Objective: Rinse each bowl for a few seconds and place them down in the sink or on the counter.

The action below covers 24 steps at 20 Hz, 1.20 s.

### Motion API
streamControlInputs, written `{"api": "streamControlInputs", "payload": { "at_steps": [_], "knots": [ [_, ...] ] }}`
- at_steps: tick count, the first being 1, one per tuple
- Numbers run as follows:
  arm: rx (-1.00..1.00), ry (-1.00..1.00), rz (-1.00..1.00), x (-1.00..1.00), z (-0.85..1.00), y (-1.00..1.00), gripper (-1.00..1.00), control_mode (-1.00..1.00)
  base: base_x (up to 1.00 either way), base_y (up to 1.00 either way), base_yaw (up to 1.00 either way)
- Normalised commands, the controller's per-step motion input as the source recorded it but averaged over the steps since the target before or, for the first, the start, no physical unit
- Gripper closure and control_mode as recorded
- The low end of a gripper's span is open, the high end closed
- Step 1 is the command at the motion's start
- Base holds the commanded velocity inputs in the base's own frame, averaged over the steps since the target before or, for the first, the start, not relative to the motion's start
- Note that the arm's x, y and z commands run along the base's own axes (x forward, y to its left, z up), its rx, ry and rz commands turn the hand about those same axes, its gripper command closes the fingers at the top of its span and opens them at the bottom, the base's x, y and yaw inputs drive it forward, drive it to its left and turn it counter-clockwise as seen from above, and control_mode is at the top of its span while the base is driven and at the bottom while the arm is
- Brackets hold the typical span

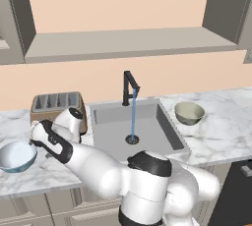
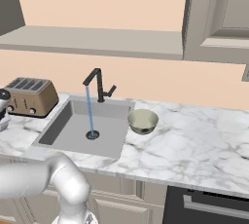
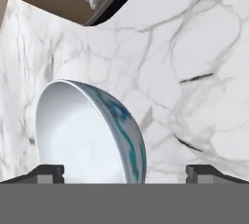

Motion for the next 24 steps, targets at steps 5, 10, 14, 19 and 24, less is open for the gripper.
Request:
{"api": "streamControlInputs", "payload": {
  "at_steps": [5,10,14,19,24],
  "knots": [
    [0.0,0.0,0.02,0.17,-0.25,0.17,-1.0,-1.0,0.0,0.0,0.0],
    [0.0,0.0,0.0,0.21,-0.3,0.28,-1.0,-1.0,0.0,0.0,0.0],
    [0.0,0.0,0.0,0.22,-0.27,0.32,-1.0,-1.0,0.0,0.0,0.0],
    [0.0,0.0,0.0,0.27,-0.26,0.33,1.0,-1.0,0.0,0.0,0.0],
    [0.01,0.0,0.0,0.17,-0.21,0.21,1.0,-1.0,0.0,0.0,0.0]
  ]
}}
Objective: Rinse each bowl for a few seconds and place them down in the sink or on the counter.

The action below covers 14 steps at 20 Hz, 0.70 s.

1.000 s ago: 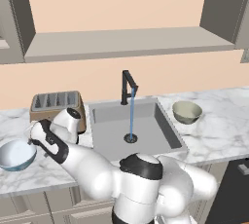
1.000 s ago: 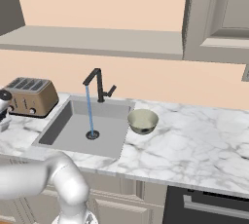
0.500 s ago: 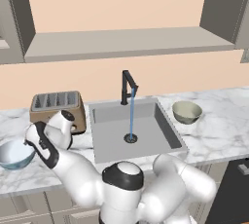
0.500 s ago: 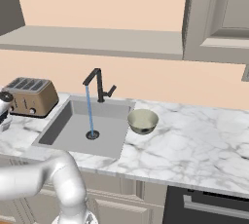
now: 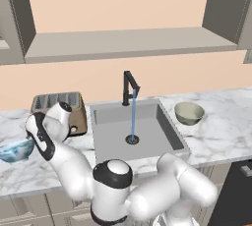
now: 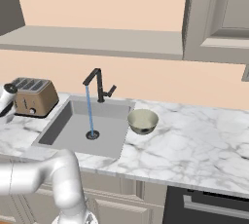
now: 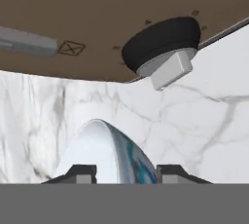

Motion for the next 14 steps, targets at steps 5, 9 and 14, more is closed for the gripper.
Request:
{"api": "streamControlInputs", "payload": {
  "at_steps": [5,9,14],
  "knots": [
    [0.03,0.0,0.0,0.09,-0.24,0.2,1.0,-1.0,0.0,0.0,0.0],
    [0.05,0.0,0.0,0.17,-0.26,0.23,1.0,-1.0,0.0,0.0,0.0],
    [0.02,-0.01,0.0,0.07,-0.09,0.21,1.0,-1.0,0.0,0.0,0.0]
  ]
}}
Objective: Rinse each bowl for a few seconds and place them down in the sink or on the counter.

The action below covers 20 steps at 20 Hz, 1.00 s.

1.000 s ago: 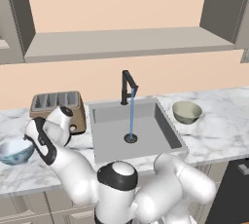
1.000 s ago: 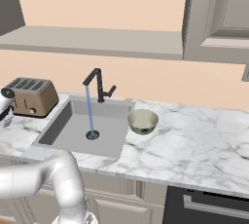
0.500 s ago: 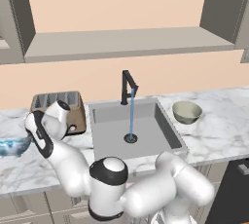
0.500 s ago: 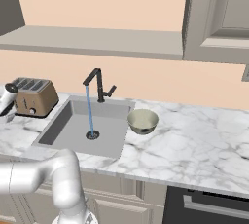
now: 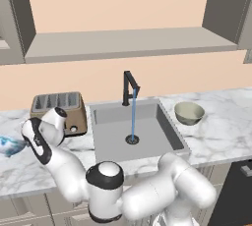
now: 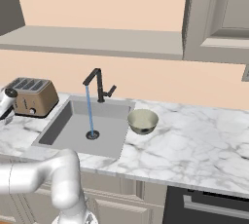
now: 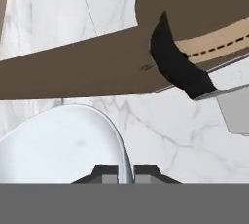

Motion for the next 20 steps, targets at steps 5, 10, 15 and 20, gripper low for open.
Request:
{"api": "streamControlInputs", "payload": {
  "at_steps": [5,10,15,20],
  "knots": [
    [-0.01,-0.07,0.0,-0.24,0.41,0.04,1.0,-1.0,0.0,0.0,0.0],
    [-0.07,-0.07,0.0,-0.6,0.67,-0.42,1.0,-1.0,0.0,0.0,0.0],
    [-0.16,-0.01,-0.02,-0.66,0.59,-0.61,1.0,-1.0,0.0,0.0,0.0],
    [-0.21,0.0,-0.09,-0.42,0.46,-0.62,1.0,-1.0,0.0,0.0,0.0]
  ]
}}
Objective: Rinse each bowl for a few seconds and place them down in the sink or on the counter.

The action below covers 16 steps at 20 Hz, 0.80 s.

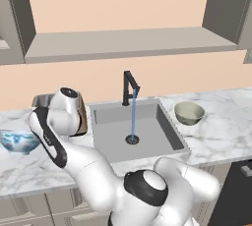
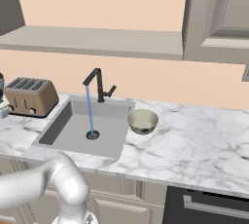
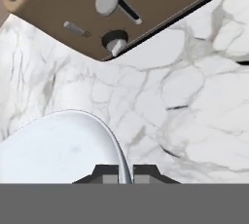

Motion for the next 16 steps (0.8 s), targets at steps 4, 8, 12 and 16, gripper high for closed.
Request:
{"api": "streamControlInputs", "payload": {
  "at_steps": [4,8,12,16],
  "knots": [
    [-0.26,-0.01,-0.22,-0.14,0.34,-0.42,1.0,-1.0,0.0,0.0,0.0],
    [-0.28,-0.08,-0.28,-0.05,0.18,-0.25,1.0,-1.0,0.0,0.0,0.0],
    [-0.27,-0.08,-0.3,0.0,0.15,-0.18,1.0,-1.0,0.0,0.0,0.0],
    [-0.27,-0.06,-0.28,0.0,0.18,-0.23,1.0,-1.0,0.0,0.0,0.0]
  ]
}}
